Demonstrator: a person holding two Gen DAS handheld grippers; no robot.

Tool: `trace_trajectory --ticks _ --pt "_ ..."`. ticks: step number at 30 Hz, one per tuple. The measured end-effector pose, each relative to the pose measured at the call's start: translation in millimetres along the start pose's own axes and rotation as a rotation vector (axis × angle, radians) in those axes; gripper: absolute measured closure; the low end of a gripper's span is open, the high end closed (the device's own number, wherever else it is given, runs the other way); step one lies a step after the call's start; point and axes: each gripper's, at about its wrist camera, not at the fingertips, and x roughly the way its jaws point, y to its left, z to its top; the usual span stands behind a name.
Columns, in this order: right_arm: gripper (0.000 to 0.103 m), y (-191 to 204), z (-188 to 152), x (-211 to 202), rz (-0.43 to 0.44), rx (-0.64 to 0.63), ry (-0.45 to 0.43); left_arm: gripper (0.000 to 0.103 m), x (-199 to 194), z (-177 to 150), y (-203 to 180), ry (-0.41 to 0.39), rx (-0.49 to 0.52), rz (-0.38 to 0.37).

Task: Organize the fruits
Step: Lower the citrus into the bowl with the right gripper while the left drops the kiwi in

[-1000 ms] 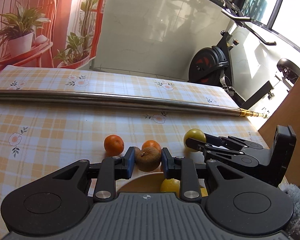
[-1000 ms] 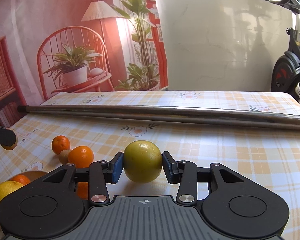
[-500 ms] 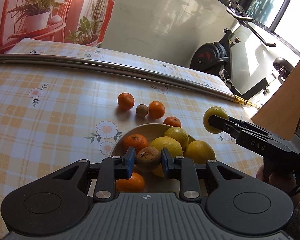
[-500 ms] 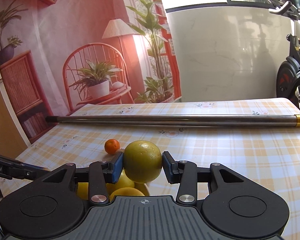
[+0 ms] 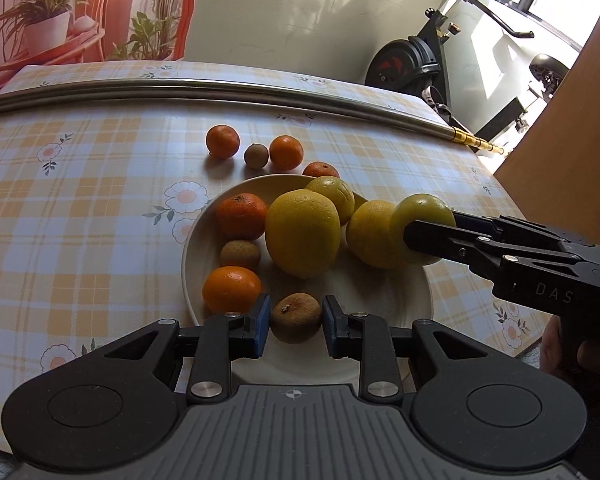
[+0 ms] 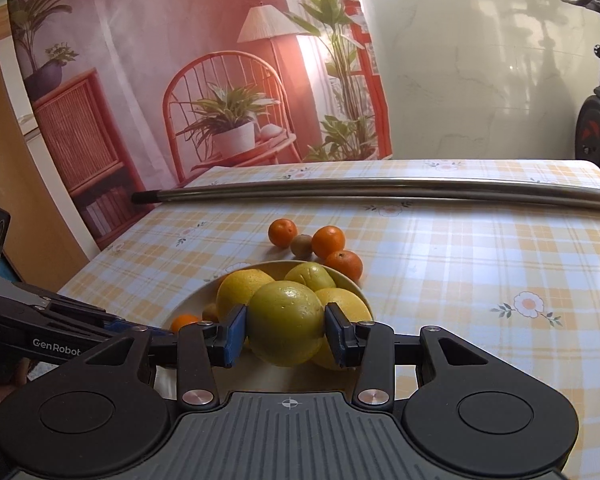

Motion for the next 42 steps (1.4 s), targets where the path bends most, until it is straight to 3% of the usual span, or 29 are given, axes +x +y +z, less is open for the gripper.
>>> trace_trajectory --ticks 13,22,33,42 --pt "0.064 -5.0 -22.6 17.5 -0.029 0.038 0.145 0.074 13.4 -9.3 8.7 0.047 -0.005 0.047" --pt "0.064 -5.4 -25.8 20.3 -0.030 0.026 0.146 0.074 15.1 -10.4 5.6 0.020 0.038 0.090" --pt "0.064 -4.1 -23.2 20.0 -0.041 0.019 0.152 0.073 14.8 -9.9 7.6 0.017 0.029 0.082" --pt "0.062 2.0 -15.5 9.8 -0.020 -0.018 0.116 0.060 5.0 -10.5 2.4 -0.004 0.040 0.081"
